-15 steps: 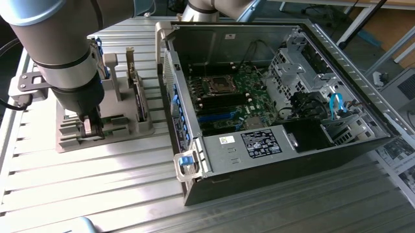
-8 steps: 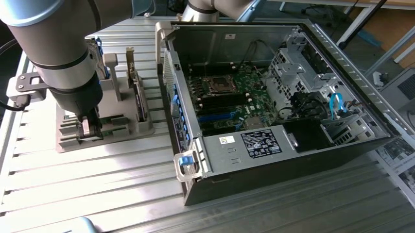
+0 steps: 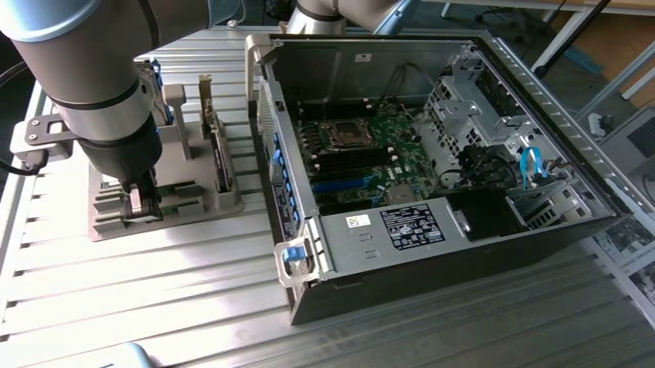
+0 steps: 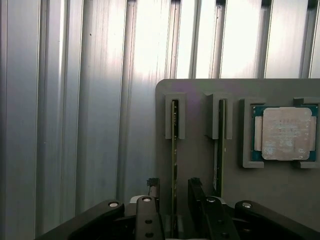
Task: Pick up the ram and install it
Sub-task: 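Pick up the ram and move it above insertion slot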
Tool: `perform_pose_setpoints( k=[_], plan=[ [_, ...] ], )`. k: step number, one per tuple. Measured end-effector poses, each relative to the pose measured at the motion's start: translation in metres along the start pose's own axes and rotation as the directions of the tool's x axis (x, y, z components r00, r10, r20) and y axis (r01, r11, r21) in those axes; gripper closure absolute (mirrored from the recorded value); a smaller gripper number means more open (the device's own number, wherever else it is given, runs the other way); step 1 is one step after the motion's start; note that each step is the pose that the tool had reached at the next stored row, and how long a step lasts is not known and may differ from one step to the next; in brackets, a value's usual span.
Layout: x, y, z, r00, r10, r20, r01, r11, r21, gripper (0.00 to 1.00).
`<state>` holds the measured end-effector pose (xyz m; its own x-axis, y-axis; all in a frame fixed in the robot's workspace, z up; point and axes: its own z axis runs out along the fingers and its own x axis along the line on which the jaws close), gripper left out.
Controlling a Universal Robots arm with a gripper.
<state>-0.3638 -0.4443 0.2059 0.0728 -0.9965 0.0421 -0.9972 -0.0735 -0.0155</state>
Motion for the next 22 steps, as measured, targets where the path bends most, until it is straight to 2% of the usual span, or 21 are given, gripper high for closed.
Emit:
perform_pose_setpoints(
  k=[2,3,4,5,6,8,16,20,22],
  plan=[
    [0.0000,0.0000,0.0000,1.0000,0.000,0.0000,0.000,1.0000,0.0000,0.65],
    [0.0000,0.0000,0.0000,1.0000,0.000,0.0000,0.000,1.0000,0.0000,0.72],
    [0.0000,0.0000,0.0000,1.0000,0.000,0.0000,0.000,1.0000,0.0000,0.72],
    [0.0000,0.0000,0.0000,1.0000,0.000,0.0000,0.000,1.0000,0.0000,0.78],
    [0.0000,0.0000,0.0000,1.0000,0.000,0.0000,0.000,1.0000,0.0000,0.78],
    [0.0000,0.0000,0.0000,1.0000,0.000,0.0000,0.000,1.0000,0.0000,0.87],
    [0.0000,0.0000,0.0000,1.0000,0.000,-0.0003,0.000,1.0000,0.0000,0.87],
    [-0.0003,0.0000,0.0001,1.0000,0.000,-0.0052,0.000,1.0000,-0.0003,0.87],
    [-0.0003,0.0000,-0.0001,1.0000,0.000,-0.0057,0.000,1.0000,-0.0005,0.87]
  ],
)
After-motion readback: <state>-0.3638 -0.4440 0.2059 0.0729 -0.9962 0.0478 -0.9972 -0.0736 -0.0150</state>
